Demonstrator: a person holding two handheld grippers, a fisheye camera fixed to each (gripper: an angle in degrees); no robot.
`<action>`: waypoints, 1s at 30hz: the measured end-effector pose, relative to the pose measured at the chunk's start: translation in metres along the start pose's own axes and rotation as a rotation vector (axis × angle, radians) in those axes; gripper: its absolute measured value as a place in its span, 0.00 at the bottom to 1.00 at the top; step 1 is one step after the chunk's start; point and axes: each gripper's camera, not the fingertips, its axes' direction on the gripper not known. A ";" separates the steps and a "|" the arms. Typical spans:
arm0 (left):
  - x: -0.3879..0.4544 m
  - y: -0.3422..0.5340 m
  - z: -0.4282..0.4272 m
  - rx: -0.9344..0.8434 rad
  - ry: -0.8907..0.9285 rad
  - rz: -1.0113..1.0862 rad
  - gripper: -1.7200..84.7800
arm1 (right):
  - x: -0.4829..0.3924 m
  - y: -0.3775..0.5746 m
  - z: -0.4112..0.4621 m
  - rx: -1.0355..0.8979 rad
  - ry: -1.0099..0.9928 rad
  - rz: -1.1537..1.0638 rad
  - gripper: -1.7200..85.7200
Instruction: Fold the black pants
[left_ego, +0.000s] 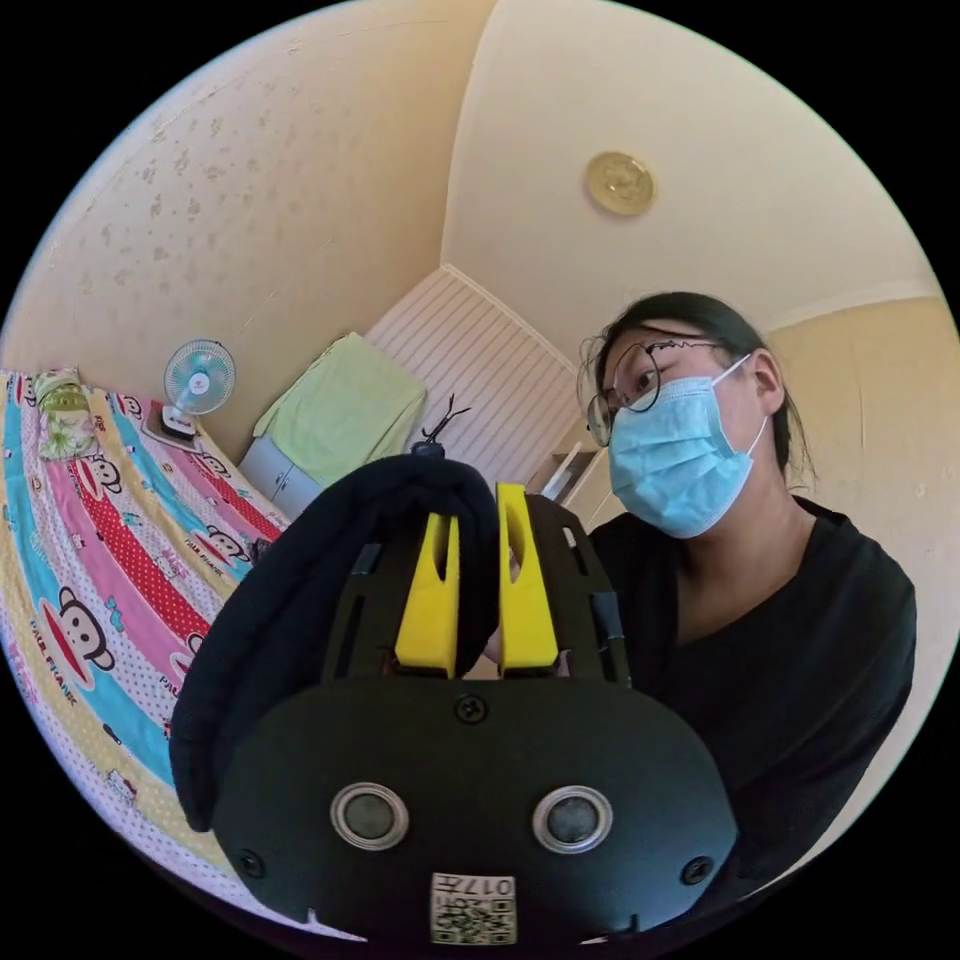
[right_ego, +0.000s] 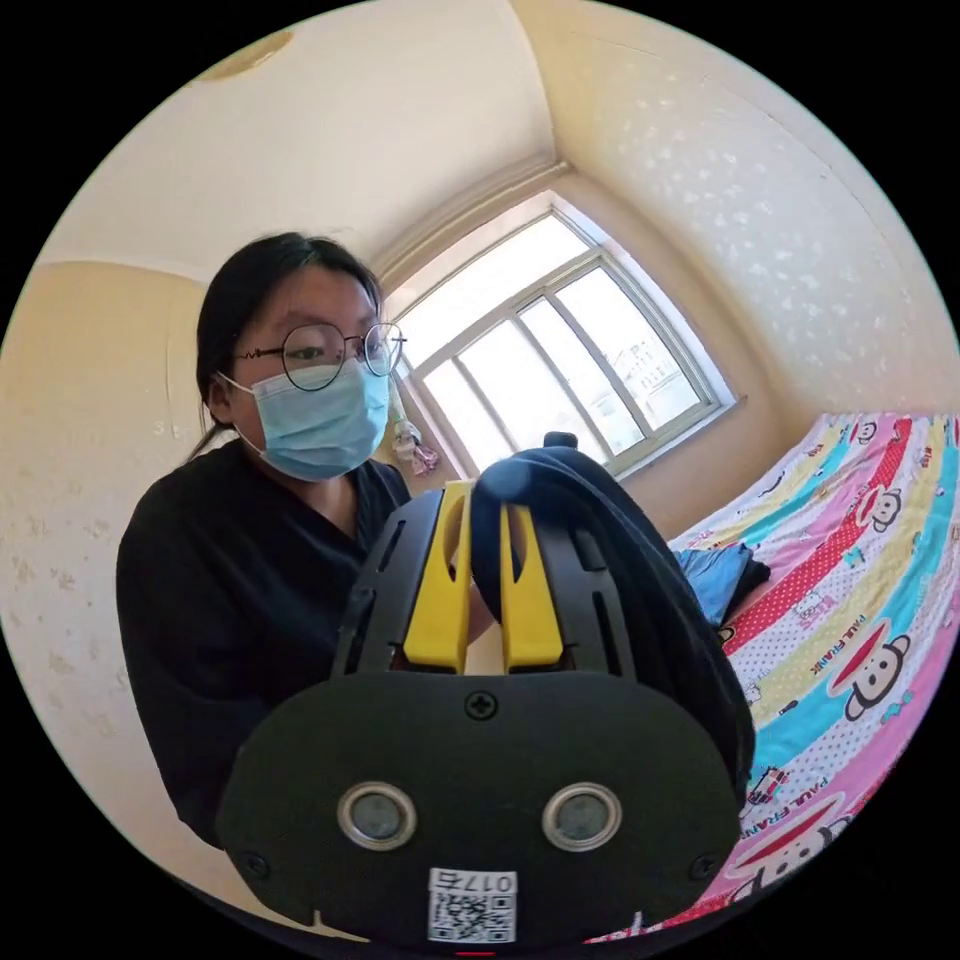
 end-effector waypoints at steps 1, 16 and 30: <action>0.003 -0.012 0.010 0.020 -0.017 -0.016 0.09 | -0.014 -0.016 -0.004 -0.020 0.023 -0.019 0.02; -0.318 0.070 0.041 0.004 -0.492 -0.517 0.09 | 0.239 0.048 -0.062 -0.093 0.245 0.465 0.02; -0.293 0.488 0.107 -0.131 -0.450 -1.167 0.13 | 0.215 0.338 0.014 -0.406 0.159 1.139 0.14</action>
